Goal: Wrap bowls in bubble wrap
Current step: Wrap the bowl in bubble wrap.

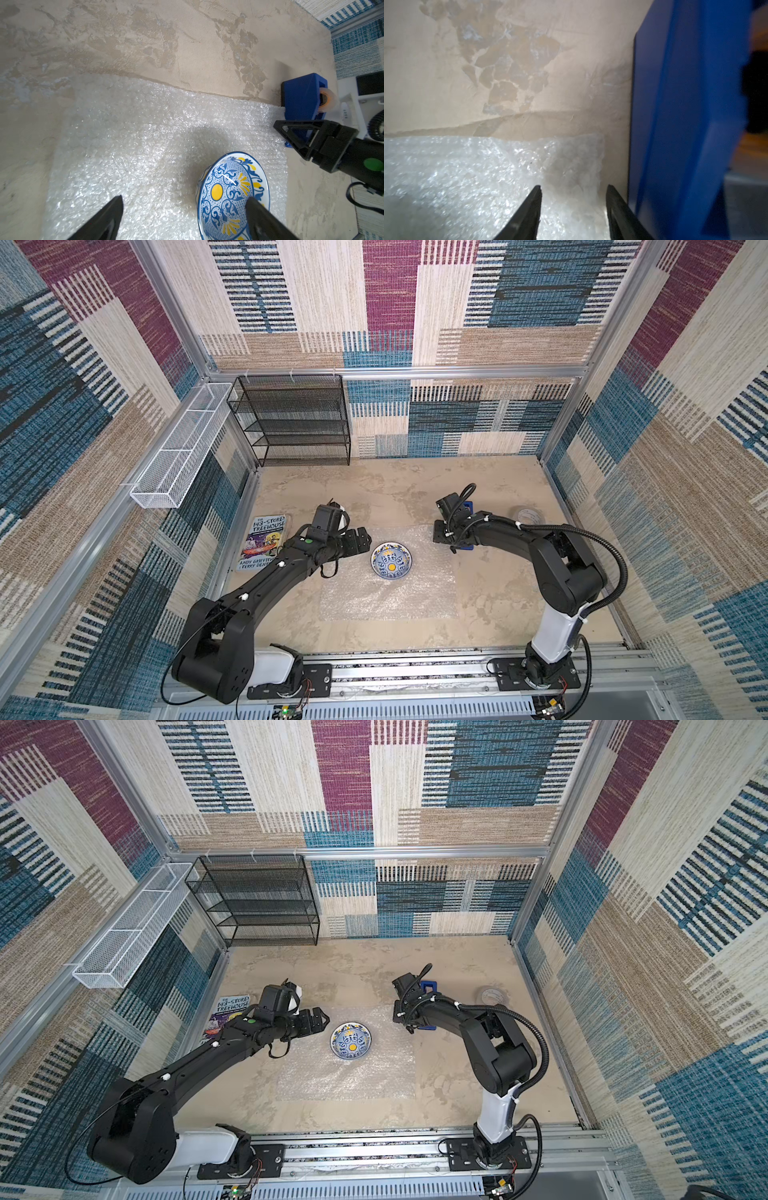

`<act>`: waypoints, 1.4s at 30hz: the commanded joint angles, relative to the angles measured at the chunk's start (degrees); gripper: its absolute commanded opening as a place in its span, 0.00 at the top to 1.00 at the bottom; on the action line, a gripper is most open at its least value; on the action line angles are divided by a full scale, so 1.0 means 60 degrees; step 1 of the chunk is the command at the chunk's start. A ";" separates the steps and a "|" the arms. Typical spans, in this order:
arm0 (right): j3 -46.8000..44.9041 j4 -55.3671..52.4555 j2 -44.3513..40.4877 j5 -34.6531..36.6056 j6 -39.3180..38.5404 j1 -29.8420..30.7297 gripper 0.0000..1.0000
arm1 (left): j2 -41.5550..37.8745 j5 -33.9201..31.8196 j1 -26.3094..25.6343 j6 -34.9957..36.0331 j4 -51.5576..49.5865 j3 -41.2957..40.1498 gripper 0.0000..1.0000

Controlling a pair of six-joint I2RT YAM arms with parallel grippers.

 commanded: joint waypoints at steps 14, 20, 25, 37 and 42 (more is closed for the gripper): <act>-0.1507 0.0344 -0.2930 -0.0961 0.0465 0.0144 0.52 | 0.0083 0.0133 0.0007 0.0150 0.0220 -0.0055 0.04; -0.3514 -0.1138 -0.5622 -0.1675 0.2675 0.1591 0.51 | 0.0300 0.0502 0.0001 -0.0116 0.0617 -0.0081 0.04; -0.5003 -0.2135 -0.7710 -0.1951 0.4354 0.2085 0.49 | 0.0310 0.0534 -0.0031 -0.0082 0.0620 -0.0076 0.04; -0.7397 -0.0905 -0.9031 -0.3592 0.5633 0.2076 0.46 | 0.0256 0.0491 -0.0119 -0.0044 0.0594 -0.0134 0.04; -0.7998 0.0293 -0.8560 -0.3841 0.5831 0.2084 0.48 | 0.0231 0.0428 -0.0134 -0.0015 0.0551 -0.0219 0.04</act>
